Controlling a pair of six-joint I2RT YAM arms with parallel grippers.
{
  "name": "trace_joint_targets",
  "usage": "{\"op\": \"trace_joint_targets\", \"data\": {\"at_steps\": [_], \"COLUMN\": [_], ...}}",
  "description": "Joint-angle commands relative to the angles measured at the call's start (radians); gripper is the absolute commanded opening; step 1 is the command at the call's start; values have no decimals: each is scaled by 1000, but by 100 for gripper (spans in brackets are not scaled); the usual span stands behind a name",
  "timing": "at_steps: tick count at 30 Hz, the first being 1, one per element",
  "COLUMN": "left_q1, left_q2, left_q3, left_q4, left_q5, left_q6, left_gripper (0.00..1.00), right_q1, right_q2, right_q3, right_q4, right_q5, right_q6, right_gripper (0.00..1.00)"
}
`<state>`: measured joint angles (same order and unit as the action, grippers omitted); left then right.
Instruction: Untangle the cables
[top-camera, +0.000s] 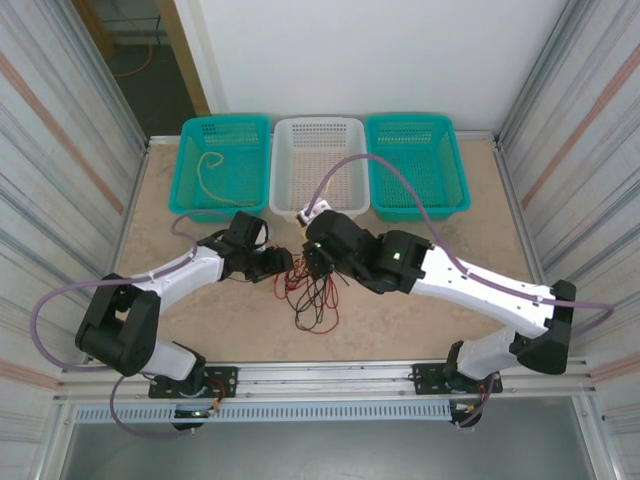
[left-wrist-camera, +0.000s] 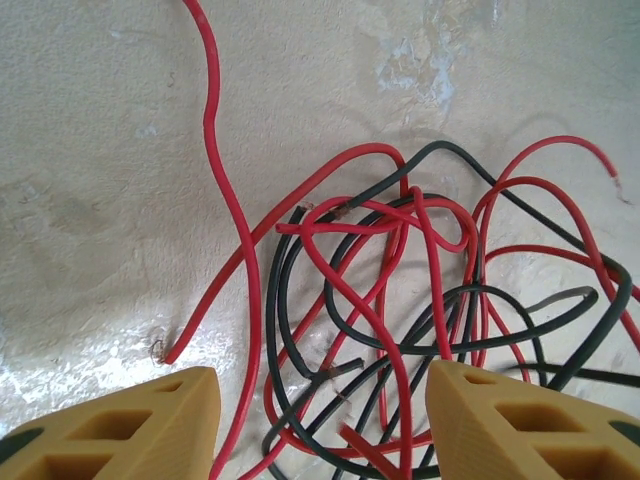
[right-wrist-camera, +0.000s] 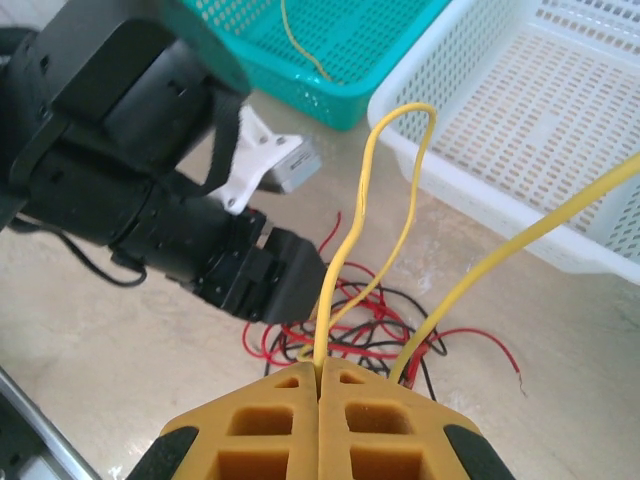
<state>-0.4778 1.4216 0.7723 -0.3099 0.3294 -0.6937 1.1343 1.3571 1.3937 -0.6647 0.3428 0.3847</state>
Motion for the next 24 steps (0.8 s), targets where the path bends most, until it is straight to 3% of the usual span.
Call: {"op": "trace_joint_targets", "data": {"at_steps": [1,10,14,17,24], "left_q1": [-2,-2,-3,-15,-62], "left_q2": [-74,-357,-372,-390,-279], "left_q3": [29,186,271,265,173], "left_q4": [-43,-289,-359,-266,-131], "left_q5": [6,-76,-49,52,102], "left_q6": [-4,50,61,57,-26], "left_gripper": [58,64,65,61,64], "right_q1": [-37,-92,-90,-89,-86], "right_q2": [-75,-171,-177,-180,-196], "right_q3": [-58,-169,-185,-185,-160], "right_q4": [71,136,170,195,215], "right_q5": [-74,-145,-162,-180,-187], "right_q6": [32,78,85,88,83], "right_gripper": [0,0,0,0,0]}}
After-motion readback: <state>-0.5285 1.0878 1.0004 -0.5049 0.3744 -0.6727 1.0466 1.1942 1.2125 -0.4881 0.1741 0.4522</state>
